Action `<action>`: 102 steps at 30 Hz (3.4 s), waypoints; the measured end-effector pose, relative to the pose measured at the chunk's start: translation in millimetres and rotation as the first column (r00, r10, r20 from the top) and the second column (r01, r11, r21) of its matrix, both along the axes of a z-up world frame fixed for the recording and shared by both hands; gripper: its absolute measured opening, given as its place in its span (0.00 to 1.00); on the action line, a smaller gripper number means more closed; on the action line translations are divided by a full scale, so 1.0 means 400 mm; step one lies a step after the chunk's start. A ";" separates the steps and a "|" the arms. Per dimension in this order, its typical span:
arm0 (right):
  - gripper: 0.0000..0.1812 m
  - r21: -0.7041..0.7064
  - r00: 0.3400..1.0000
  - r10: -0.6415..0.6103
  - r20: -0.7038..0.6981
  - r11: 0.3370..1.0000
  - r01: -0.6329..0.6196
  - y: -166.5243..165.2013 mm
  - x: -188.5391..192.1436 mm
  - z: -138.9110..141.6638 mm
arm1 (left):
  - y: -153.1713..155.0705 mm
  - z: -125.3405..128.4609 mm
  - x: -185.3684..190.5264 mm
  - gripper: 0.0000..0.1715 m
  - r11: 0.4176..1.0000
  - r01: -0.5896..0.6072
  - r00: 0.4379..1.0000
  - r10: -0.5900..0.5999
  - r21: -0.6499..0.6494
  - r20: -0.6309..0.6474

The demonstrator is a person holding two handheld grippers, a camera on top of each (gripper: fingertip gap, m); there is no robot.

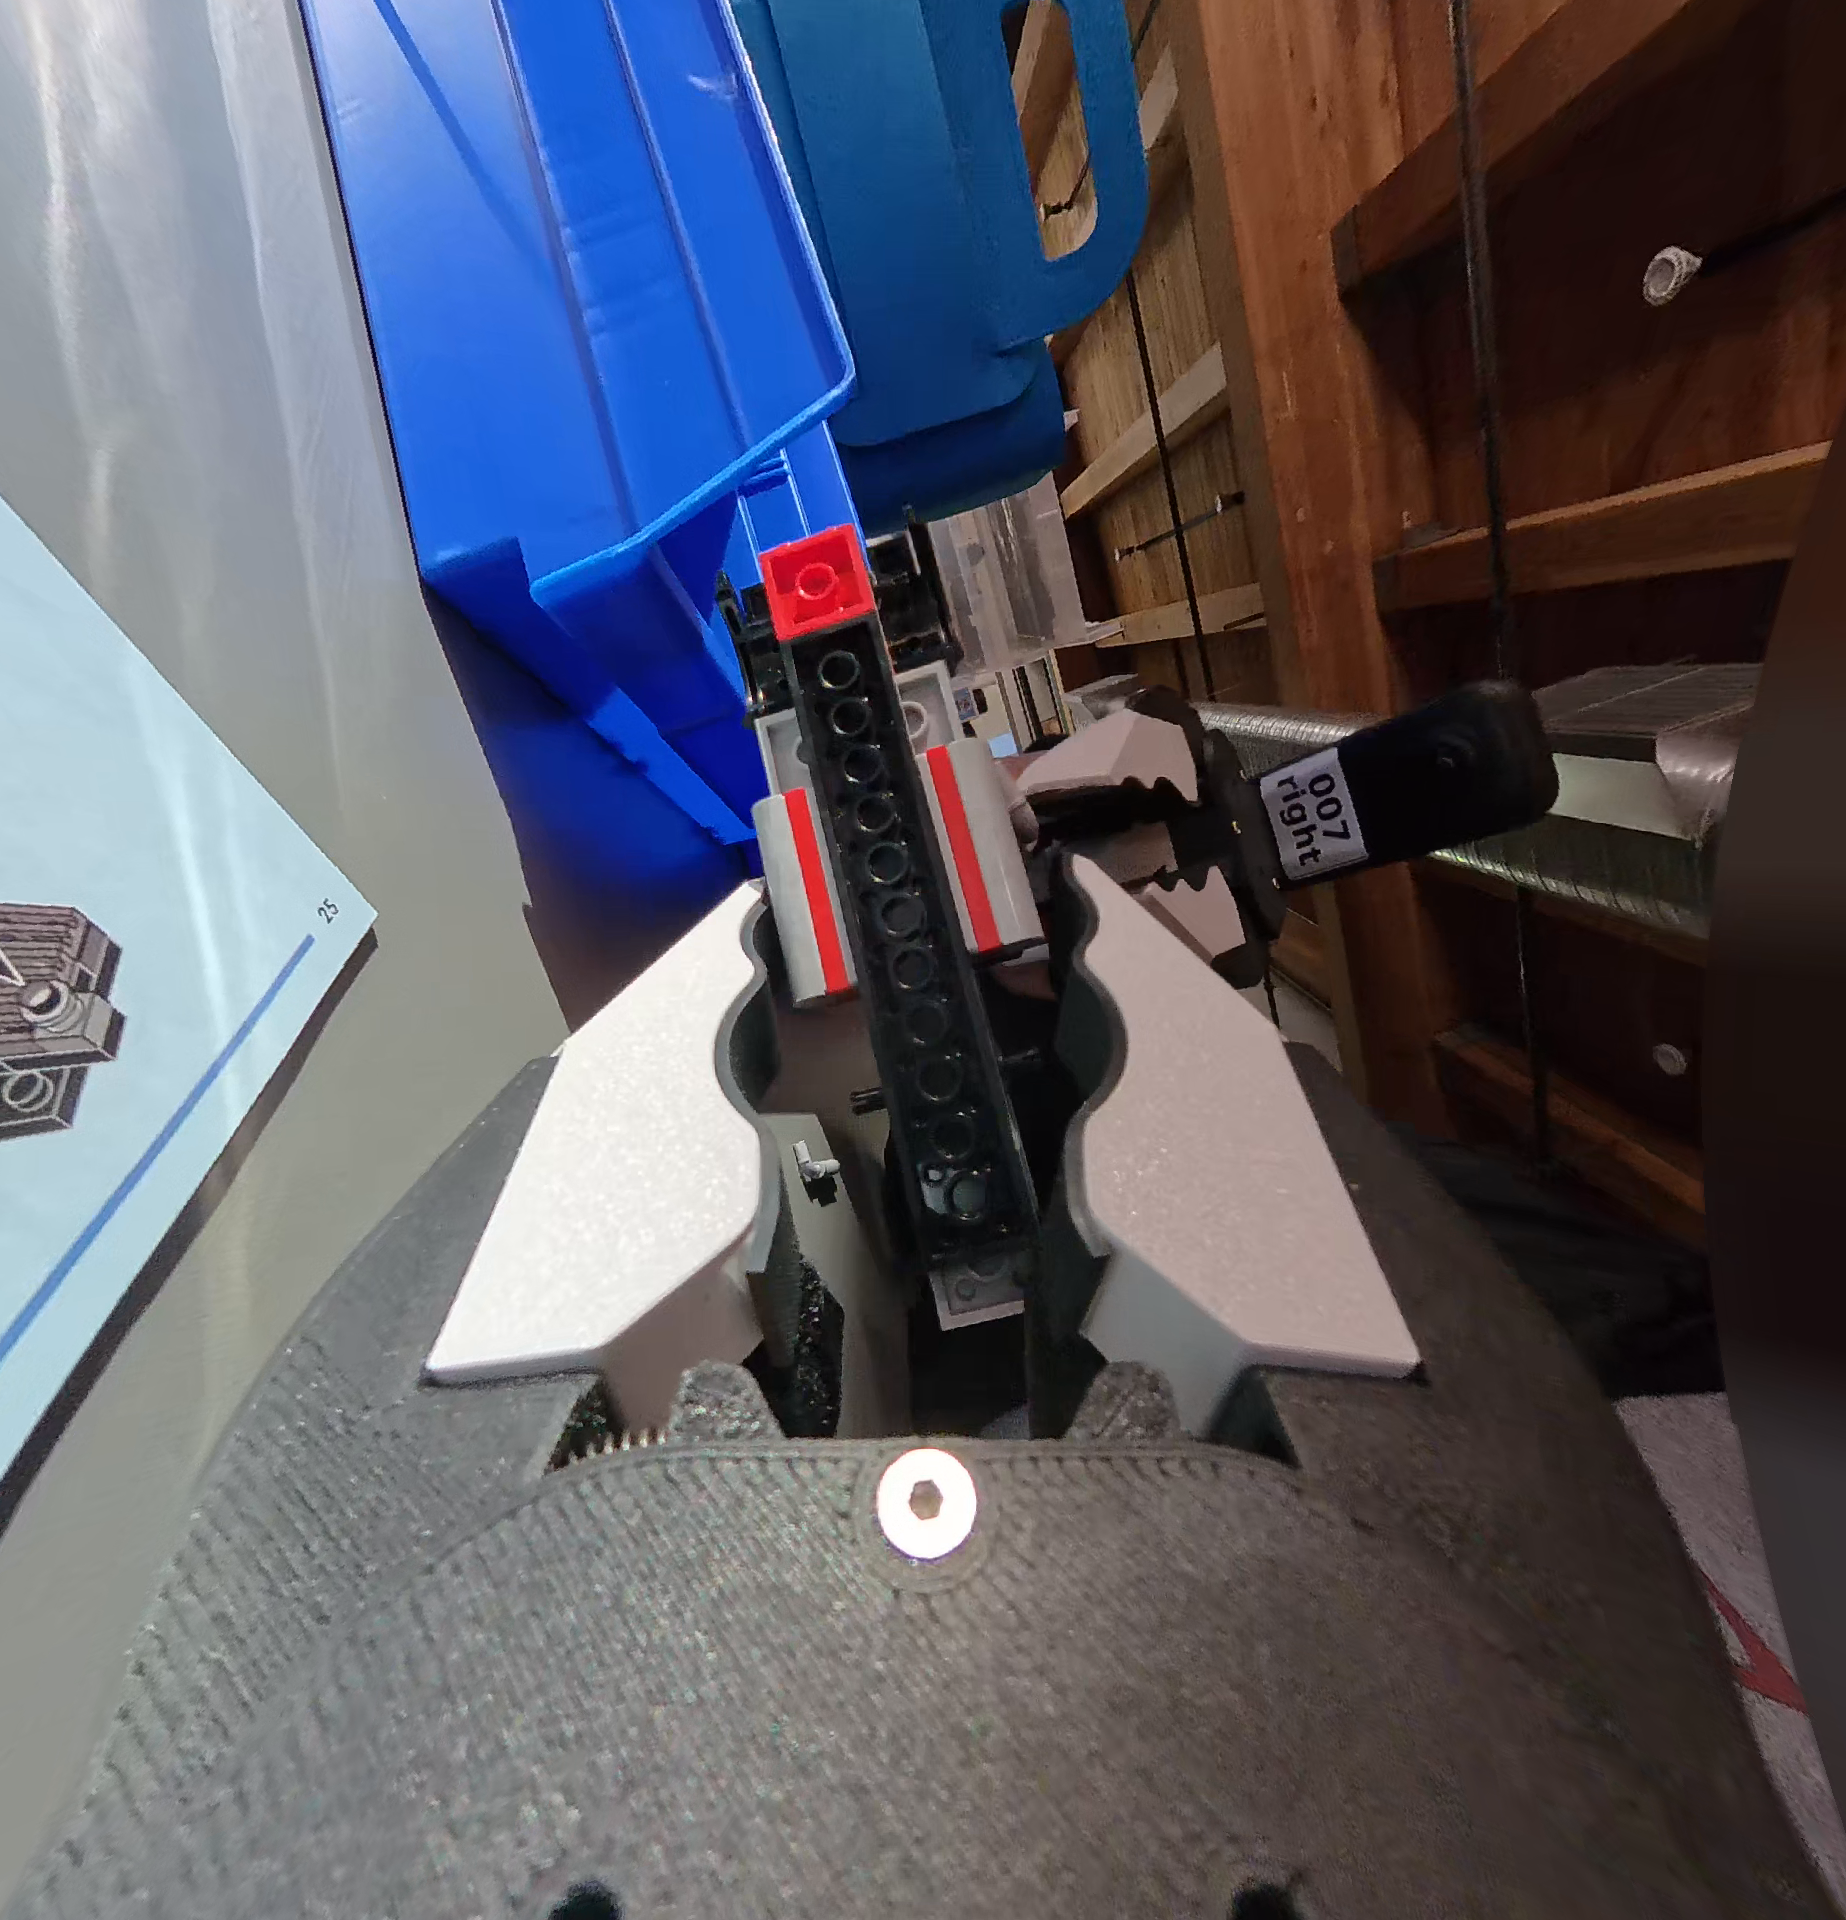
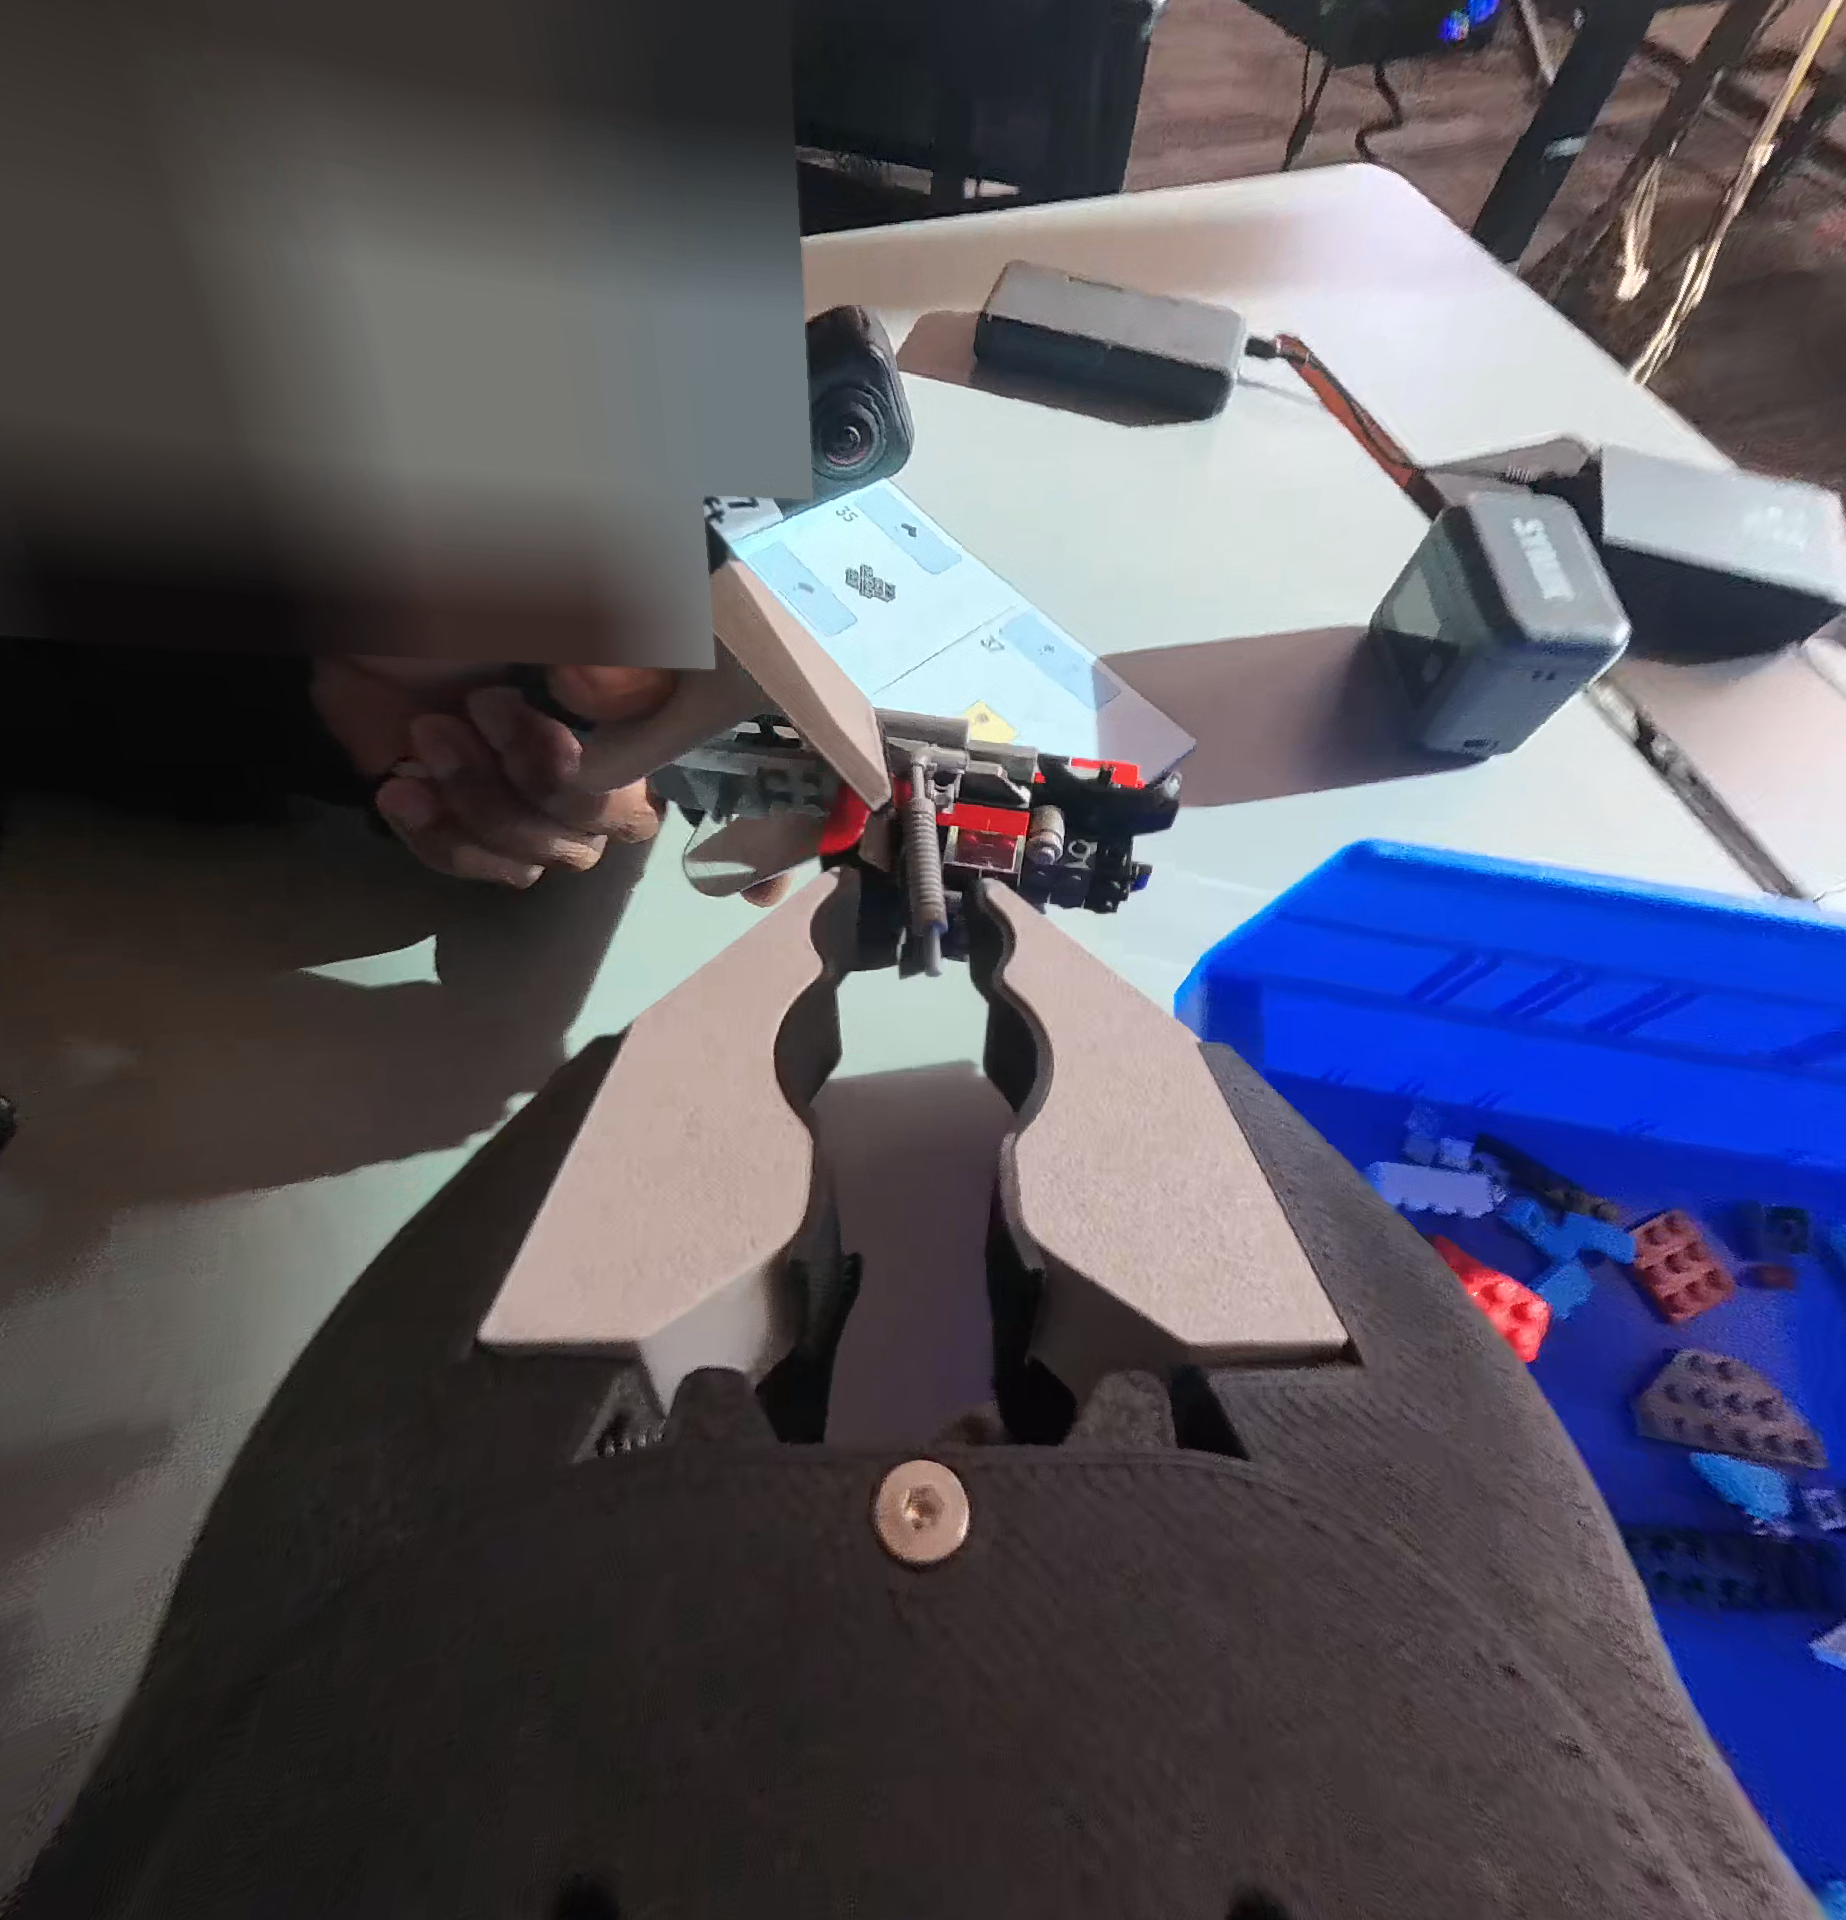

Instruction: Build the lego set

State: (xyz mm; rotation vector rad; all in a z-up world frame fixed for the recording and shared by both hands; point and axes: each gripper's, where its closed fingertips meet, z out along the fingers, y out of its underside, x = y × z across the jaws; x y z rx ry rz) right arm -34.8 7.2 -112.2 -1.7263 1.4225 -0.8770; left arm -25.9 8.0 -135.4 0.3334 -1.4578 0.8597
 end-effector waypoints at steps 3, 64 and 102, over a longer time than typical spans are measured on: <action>0.13 -0.151 0.998 0.047 0.050 0.988 -0.039 0.001 0.003 0.021 | 0.004 -0.005 0.004 0.30 1.000 -0.030 1.000 0.030 0.009 0.009; 0.07 -0.073 0.901 0.309 -0.305 0.936 -0.345 0.215 0.066 -0.003 | 0.210 0.012 -0.005 0.30 0.968 -0.245 0.969 0.245 -0.048 -0.024; 0.03 -0.230 0.931 0.194 -0.309 0.935 -0.271 0.201 0.088 -0.019 | 0.211 -0.010 -0.006 0.30 0.951 -0.295 0.927 0.308 -0.090 0.213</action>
